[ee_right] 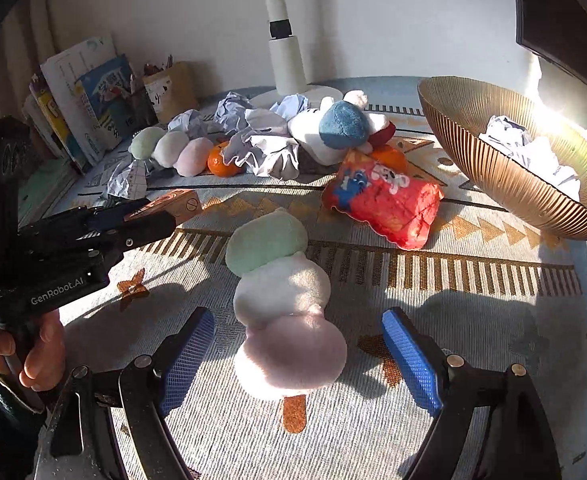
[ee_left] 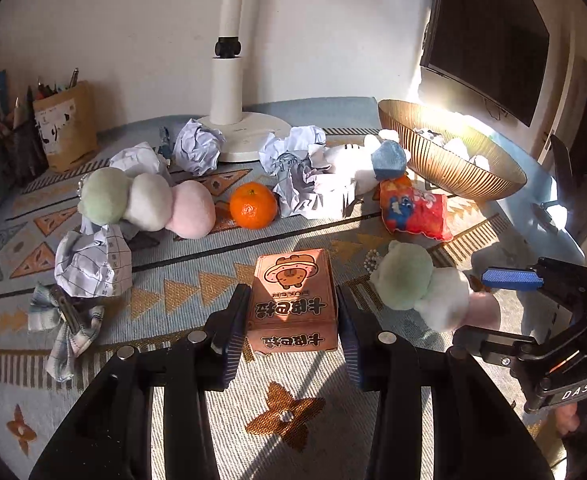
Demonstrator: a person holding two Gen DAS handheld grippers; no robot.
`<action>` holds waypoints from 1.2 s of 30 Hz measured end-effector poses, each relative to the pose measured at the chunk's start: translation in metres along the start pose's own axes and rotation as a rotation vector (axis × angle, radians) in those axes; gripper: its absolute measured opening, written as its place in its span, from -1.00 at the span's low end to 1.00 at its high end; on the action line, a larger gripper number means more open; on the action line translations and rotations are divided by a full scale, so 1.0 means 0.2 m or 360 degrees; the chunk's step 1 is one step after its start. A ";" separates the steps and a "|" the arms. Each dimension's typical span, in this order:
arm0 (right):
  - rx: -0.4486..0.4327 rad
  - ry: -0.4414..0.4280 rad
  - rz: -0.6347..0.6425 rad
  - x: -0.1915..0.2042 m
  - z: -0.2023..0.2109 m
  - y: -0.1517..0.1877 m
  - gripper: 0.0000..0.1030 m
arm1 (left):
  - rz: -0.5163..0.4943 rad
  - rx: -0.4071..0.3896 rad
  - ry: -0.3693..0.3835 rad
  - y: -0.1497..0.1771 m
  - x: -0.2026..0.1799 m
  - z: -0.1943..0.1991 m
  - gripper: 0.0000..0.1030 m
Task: Organize objects
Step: 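Carry the snack box and plush stack into the amber bowl and open both tools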
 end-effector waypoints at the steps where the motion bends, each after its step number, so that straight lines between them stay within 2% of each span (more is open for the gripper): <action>1: 0.0005 0.0030 0.0013 -0.01 -0.02 -0.01 0.65 | 0.0000 0.0027 -0.0002 0.00 0.00 -0.02 -0.24; 2: 0.0013 0.0039 0.0013 -0.02 -0.04 -0.01 0.56 | -0.0008 0.0038 -0.0010 0.01 0.00 -0.02 -0.24; 4: 0.0028 -0.0031 -0.0003 -0.02 -0.06 -0.02 0.37 | -0.0030 0.0018 -0.0011 0.02 -0.02 -0.01 -0.24; 6: 0.0028 -0.0060 0.0013 0.00 -0.06 -0.02 0.25 | -0.0059 0.0002 -0.0026 0.02 -0.04 -0.01 -0.24; 7: 0.0027 -0.0050 0.0033 0.01 -0.06 -0.01 0.06 | -0.0072 0.0001 -0.0041 0.02 -0.05 -0.01 -0.24; 8: 0.0026 -0.0065 0.0047 0.03 -0.06 -0.01 -0.01 | -0.0083 -0.0001 -0.0055 0.02 -0.05 -0.01 -0.24; 11: -0.0026 0.0027 0.0056 0.03 -0.03 0.00 -0.03 | -0.0104 -0.0010 -0.0082 0.02 -0.06 -0.01 -0.24; 14: -0.0092 -0.0038 0.0004 0.03 0.03 0.01 -0.04 | -0.0092 -0.0025 -0.0117 0.01 -0.06 0.01 -0.24; 17: -0.0162 -0.0066 -0.0039 0.02 0.14 0.00 -0.04 | -0.0040 -0.0072 -0.0033 -0.06 -0.11 0.07 -0.24; 21: -0.0357 0.0029 -0.0036 -0.05 0.41 -0.09 -0.04 | -0.0096 -0.0195 0.0054 -0.25 -0.27 0.17 -0.24; 26: -0.0730 0.0255 -0.0245 -0.34 0.83 -0.27 -0.04 | -0.0167 -0.0357 0.0176 -0.54 -0.53 0.26 -0.24; 28: -0.0823 0.0325 -0.0345 -0.47 0.93 -0.34 -0.04 | -0.0166 -0.0391 0.0241 -0.66 -0.65 0.24 -0.24; 32: -0.0891 0.0395 -0.0535 -0.72 0.97 -0.43 -0.03 | -0.0165 -0.0374 0.0300 -0.85 -0.84 0.11 -0.24; 36: -0.0818 0.0382 -0.0692 -0.97 0.86 -0.46 -0.03 | -0.0127 -0.0273 0.0356 -0.91 -0.98 -0.12 -0.24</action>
Point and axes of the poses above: each gripper's, at about its wrist camera, not at the fingertips, and z roughly against the way its jaws point, x to its left, y to its underside, the point moved 6 cm from there along -z, roughly the way its jaws point, and after that the axes turned 7 degrees about -y, right-handed, at the moved point
